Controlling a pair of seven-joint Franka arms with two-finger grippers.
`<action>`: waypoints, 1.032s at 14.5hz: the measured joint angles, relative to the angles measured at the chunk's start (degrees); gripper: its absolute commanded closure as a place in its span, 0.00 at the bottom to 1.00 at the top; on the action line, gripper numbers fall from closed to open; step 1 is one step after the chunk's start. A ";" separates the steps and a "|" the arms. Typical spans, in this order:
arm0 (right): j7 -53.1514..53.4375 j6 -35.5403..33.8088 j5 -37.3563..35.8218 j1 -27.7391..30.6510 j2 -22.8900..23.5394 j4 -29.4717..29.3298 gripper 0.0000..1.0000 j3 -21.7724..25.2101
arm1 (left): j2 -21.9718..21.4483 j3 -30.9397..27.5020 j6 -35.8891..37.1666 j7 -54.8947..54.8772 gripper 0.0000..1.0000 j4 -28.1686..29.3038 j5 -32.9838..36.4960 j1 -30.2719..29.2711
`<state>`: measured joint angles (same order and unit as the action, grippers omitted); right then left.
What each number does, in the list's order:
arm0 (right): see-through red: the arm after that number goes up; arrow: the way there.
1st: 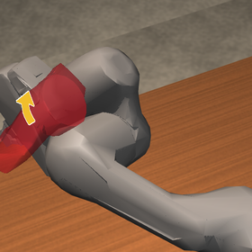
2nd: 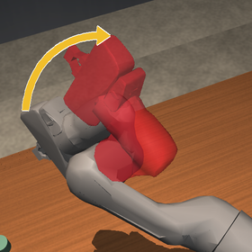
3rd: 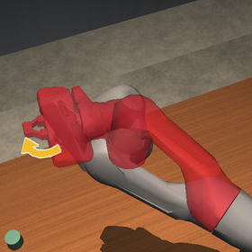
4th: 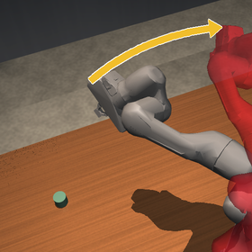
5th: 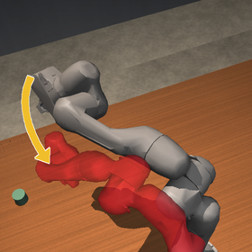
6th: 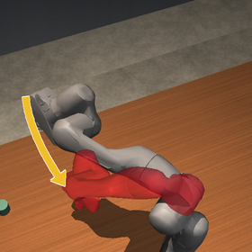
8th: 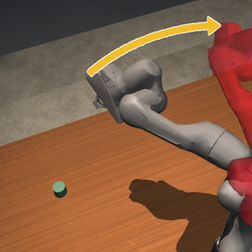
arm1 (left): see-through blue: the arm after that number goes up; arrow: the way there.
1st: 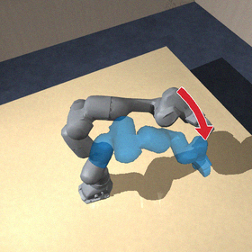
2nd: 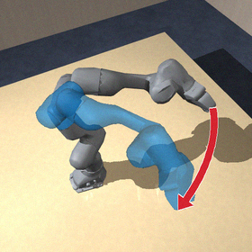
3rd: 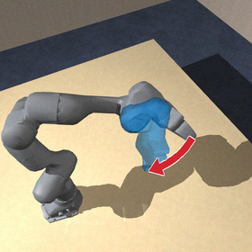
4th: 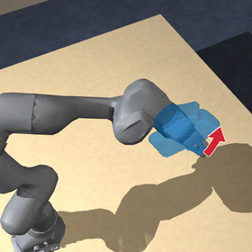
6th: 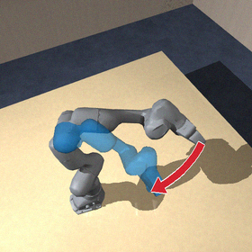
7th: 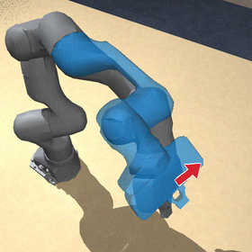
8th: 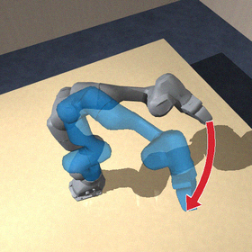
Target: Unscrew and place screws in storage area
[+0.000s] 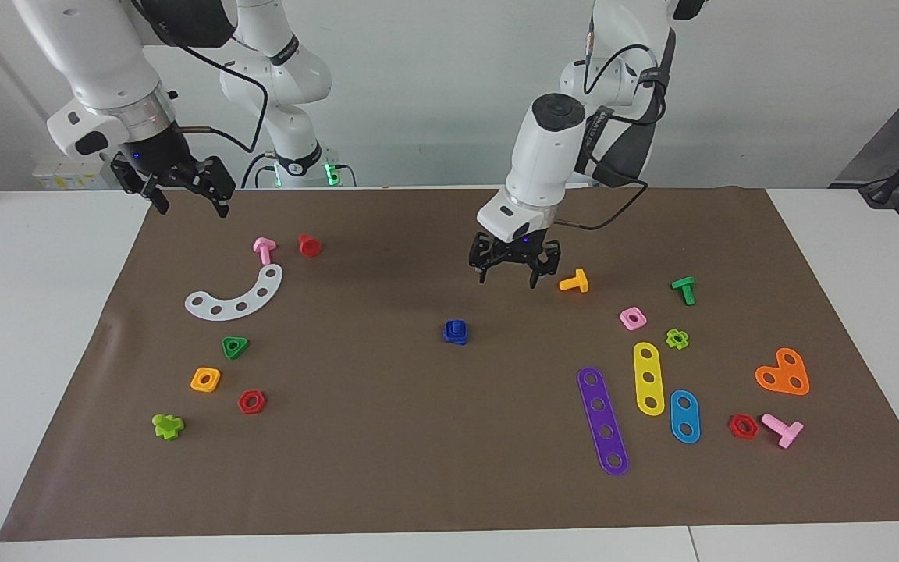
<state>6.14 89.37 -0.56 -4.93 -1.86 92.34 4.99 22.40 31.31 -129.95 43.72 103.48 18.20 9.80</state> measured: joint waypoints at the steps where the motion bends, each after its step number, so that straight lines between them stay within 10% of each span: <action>1: 0.00 0.00 0.00 0.00 0.00 0.00 0.00 0.00 | 1.02 0.03 -0.35 0.75 0.05 -0.24 0.65 0.55; 15: 0.00 0.00 0.00 0.00 0.00 0.00 0.00 0.00 | 6.38 0.04 -5.39 3.91 0.27 -0.95 3.72 3.39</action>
<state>6.14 89.37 -0.56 -4.93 -1.86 92.34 4.99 28.78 31.35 -135.34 47.63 102.53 21.92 13.19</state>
